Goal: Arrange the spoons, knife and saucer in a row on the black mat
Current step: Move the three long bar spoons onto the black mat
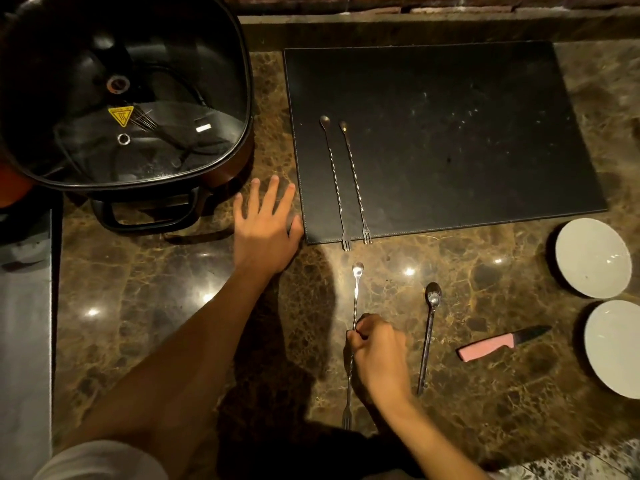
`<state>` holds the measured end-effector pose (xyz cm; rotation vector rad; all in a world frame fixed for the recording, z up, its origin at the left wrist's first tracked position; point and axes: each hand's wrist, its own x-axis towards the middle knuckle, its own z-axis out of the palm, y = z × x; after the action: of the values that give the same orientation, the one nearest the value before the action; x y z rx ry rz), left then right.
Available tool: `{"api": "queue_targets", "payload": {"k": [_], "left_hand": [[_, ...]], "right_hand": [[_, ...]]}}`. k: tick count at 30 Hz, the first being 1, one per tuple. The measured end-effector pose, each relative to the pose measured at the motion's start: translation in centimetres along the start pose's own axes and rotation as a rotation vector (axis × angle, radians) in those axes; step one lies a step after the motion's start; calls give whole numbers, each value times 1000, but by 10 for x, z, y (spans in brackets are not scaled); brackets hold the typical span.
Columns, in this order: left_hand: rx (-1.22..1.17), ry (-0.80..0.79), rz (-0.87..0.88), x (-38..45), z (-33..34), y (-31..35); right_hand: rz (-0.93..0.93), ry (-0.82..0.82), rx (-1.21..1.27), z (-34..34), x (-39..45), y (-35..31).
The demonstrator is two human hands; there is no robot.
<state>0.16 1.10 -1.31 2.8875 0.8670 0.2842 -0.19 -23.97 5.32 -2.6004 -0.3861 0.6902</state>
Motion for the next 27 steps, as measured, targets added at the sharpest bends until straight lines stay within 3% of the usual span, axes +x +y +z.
{"api": "queue_targets", "payload": {"k": [7, 13, 16, 27], "left_hand": [[8, 25, 3, -1, 2, 0], [30, 28, -5, 0, 5, -1], [29, 25, -19, 0, 7, -1], [-20, -81, -60, 3, 5, 1]], "right_hand": [[13, -27, -24, 0, 0, -4], [98, -55, 180, -8, 0, -12], [52, -52, 230, -19, 11, -30], [-101, 4, 314, -58, 173, -142]]}}
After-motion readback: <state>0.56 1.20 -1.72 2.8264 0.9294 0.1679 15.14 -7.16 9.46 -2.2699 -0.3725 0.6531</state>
